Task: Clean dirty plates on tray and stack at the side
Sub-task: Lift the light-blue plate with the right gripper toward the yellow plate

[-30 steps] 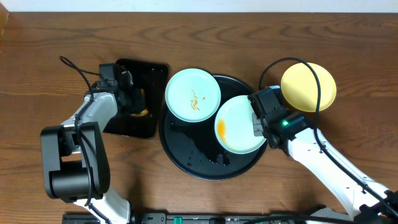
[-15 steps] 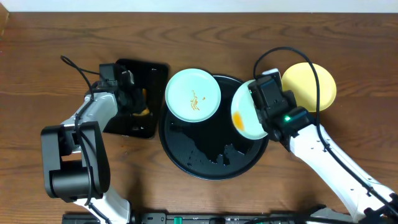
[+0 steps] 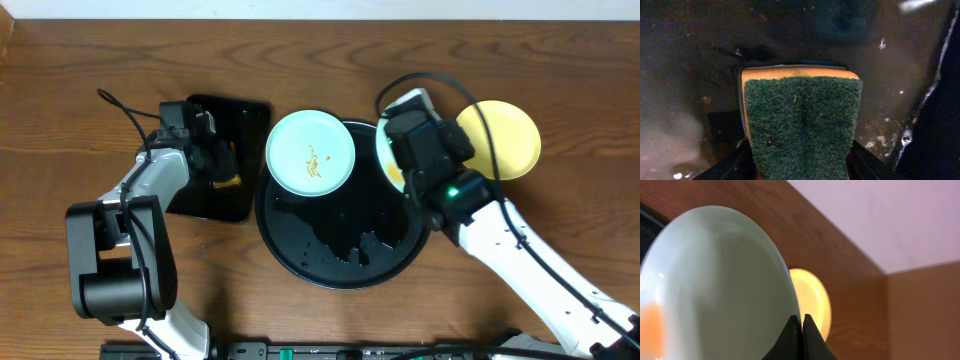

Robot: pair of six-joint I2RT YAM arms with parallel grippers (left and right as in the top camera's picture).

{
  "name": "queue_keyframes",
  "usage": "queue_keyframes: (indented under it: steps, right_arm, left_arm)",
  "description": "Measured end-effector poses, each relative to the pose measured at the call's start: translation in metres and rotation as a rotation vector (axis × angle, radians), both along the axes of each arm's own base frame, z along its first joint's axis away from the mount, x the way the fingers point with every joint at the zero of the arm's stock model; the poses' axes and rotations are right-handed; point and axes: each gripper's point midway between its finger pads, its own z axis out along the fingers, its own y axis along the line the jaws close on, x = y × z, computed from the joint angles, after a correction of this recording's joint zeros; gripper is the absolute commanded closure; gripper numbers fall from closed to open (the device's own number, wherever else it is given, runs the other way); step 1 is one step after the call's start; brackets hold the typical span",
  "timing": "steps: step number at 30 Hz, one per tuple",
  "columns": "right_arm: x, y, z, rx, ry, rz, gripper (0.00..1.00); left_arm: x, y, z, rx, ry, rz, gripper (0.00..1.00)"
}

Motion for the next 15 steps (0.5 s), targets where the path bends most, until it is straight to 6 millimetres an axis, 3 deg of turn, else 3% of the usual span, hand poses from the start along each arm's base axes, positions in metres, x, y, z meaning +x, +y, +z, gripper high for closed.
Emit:
queue_keyframes:
  steps: [9, 15]
  right_arm:
    - [-0.010, 0.026, 0.014, -0.164, -0.030, 0.104, 0.99]
    - [-0.011, 0.028, 0.019, -0.215, -0.044, 0.108, 0.99]
  left_arm:
    - [0.000, 0.000, 0.000, 0.000, 0.000, 0.000, 0.43]
    - [0.000, 0.000, 0.000, -0.001, 0.000, 0.000, 0.42]
